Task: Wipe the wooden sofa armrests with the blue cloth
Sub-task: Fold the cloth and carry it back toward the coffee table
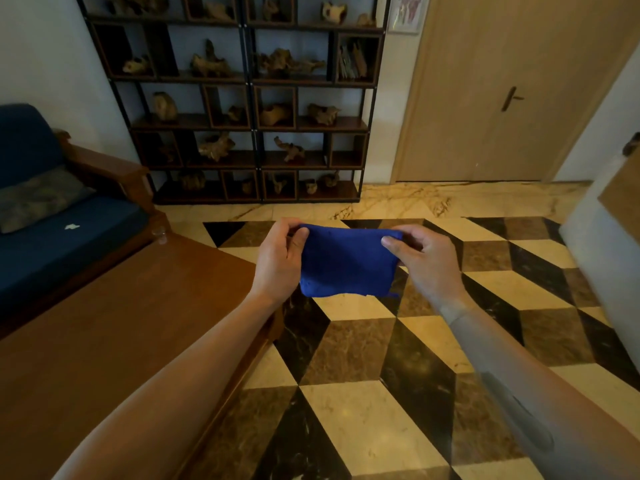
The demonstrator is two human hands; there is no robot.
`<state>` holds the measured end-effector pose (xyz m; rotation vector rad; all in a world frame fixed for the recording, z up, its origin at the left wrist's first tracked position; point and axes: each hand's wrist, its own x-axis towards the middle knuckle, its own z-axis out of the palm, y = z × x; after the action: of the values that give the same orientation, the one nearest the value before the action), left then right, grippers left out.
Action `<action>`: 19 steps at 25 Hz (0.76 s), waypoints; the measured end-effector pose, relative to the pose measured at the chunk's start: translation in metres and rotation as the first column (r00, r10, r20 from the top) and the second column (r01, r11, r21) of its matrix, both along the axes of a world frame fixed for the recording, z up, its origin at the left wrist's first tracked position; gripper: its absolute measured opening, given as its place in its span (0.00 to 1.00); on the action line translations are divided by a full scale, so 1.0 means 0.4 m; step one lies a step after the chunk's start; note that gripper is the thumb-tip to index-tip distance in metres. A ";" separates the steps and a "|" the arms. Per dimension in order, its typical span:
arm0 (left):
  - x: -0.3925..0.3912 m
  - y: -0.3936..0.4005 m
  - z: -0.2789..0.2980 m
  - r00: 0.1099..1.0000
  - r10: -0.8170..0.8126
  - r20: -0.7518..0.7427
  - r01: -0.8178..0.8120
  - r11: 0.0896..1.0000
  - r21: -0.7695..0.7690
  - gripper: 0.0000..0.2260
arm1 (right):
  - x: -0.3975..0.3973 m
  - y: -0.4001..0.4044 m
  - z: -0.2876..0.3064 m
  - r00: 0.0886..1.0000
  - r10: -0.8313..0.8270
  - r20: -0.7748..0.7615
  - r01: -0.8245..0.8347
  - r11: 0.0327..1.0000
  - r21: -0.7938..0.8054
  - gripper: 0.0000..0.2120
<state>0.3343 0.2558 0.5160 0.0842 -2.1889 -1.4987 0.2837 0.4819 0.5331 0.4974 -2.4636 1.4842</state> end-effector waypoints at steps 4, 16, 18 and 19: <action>-0.161 -0.058 -0.009 1.000 0.015 -0.016 -0.015 1.000 -0.003 0.07 | -0.179 -0.057 -0.005 1.000 0.028 0.008 -0.028 1.000 -0.012 0.08; -0.658 -0.205 -0.020 0.944 0.316 -0.100 -0.320 0.947 -0.032 0.06 | -0.812 -0.253 0.016 0.942 0.334 -0.008 -0.334 0.941 -0.050 0.03; -0.710 -0.231 -0.022 0.920 0.378 -0.105 -0.383 0.924 -0.026 0.05 | -0.906 -0.307 0.022 0.916 0.400 -0.008 -0.400 0.915 -0.049 0.04; -0.726 -0.251 -0.025 0.901 0.422 -0.101 -0.426 0.904 -0.027 0.05 | -0.945 -0.342 0.021 0.895 0.445 -0.003 -0.445 0.894 -0.051 0.04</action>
<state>0.0439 0.1556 0.5060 0.4383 -1.9681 -1.1775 -0.0943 0.3451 0.5417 1.1094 -2.4146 1.7012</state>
